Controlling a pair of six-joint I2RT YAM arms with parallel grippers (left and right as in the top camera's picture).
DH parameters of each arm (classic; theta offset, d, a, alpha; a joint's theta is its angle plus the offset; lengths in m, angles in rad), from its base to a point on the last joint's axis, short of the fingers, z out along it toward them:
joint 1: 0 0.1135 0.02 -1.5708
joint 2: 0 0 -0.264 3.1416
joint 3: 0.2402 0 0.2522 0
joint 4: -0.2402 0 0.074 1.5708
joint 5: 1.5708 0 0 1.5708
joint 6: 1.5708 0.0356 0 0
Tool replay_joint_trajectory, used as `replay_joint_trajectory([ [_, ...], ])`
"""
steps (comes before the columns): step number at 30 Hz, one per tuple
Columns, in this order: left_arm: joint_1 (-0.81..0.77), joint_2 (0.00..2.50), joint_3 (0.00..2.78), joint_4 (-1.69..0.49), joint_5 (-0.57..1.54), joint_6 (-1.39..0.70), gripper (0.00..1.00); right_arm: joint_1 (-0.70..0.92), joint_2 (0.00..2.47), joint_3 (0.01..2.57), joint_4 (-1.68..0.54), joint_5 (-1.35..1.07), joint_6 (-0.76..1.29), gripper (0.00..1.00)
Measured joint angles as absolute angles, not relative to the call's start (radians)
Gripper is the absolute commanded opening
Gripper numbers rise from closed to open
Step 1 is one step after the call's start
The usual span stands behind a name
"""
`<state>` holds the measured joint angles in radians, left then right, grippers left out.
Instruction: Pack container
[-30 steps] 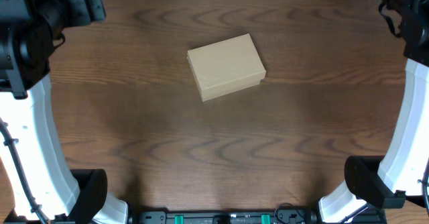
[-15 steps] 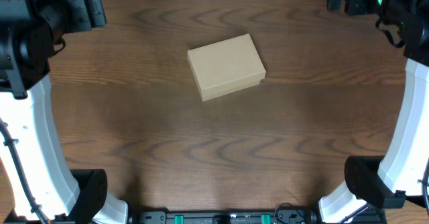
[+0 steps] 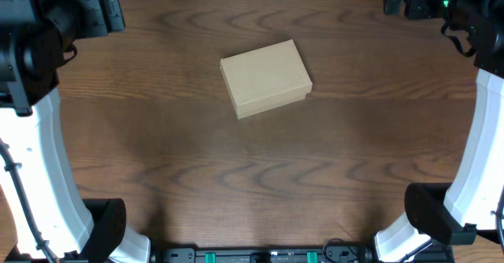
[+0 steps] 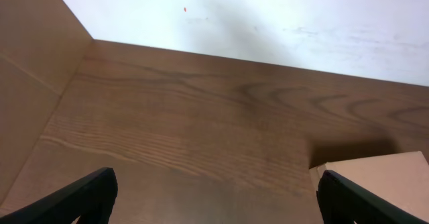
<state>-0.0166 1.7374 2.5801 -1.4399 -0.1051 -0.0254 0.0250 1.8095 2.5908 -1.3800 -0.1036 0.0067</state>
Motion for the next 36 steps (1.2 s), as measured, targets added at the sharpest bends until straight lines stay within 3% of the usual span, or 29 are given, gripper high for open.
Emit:
replay_joint_trajectory([
  [12, -0.017, 1.737, 2.58, -1.439, -0.105, -0.025, 0.96, 0.025, 1.808, 2.59, -1.4, -0.099, 0.006, 0.99],
  [17, -0.017, 1.737, 2.58, -1.44, -0.105, -0.025, 0.96, 0.025, 1.751, 2.503, -1.303, -0.081, 0.006, 0.99],
  [27, -0.017, 1.737, 2.58, -1.44, -0.105, -0.025, 0.96, 0.025, 1.357, 1.869, -0.846, -0.069, 0.006, 0.99],
  [36, -0.017, 1.737, 2.58, -1.44, -0.106, -0.025, 0.96, 0.025, 1.02, 1.352, -0.675, -0.065, 0.006, 0.99],
])
